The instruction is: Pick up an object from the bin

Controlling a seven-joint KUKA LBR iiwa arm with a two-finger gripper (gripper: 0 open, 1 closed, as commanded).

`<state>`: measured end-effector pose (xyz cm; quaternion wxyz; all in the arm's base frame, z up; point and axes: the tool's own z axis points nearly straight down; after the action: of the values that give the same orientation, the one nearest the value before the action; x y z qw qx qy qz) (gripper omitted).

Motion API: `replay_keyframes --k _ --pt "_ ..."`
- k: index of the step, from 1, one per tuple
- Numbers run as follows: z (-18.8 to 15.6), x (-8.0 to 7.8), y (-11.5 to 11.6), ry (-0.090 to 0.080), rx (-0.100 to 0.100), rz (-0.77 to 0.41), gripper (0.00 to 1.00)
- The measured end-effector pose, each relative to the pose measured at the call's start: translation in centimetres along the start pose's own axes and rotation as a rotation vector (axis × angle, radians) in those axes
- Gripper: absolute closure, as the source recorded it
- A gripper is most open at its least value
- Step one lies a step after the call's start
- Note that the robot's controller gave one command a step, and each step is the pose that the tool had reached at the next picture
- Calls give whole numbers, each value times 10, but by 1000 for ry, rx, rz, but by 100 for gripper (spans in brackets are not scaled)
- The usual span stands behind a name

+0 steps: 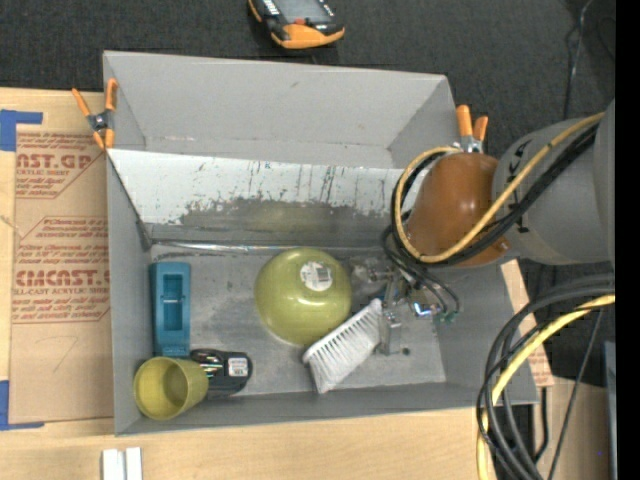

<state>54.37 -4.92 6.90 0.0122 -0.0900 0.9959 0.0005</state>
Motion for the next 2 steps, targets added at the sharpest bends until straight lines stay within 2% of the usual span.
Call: replay_keyframes --k 1,2 --pt "-2 41 -34 -3 4 -386 0" --pt "-2 37 37 -5 -4 -412 0"
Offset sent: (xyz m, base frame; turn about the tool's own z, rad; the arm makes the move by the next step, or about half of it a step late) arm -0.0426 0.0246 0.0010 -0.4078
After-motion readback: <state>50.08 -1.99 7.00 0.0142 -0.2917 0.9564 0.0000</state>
